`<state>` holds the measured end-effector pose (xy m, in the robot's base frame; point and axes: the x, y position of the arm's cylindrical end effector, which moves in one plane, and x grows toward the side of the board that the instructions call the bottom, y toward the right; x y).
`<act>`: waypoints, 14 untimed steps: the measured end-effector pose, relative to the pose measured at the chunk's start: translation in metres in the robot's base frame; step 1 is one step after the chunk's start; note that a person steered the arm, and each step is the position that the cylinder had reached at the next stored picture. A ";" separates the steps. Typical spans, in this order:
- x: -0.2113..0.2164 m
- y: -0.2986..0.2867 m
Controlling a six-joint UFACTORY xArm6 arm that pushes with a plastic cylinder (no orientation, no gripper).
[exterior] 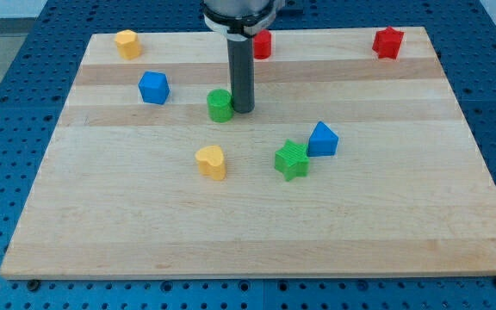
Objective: Slide the green circle to the center left of the board
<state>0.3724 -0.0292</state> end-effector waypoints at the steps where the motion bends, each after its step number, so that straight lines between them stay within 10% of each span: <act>1: -0.001 -0.015; 6: 0.011 -0.128; 14: 0.024 -0.134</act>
<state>0.3966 -0.1634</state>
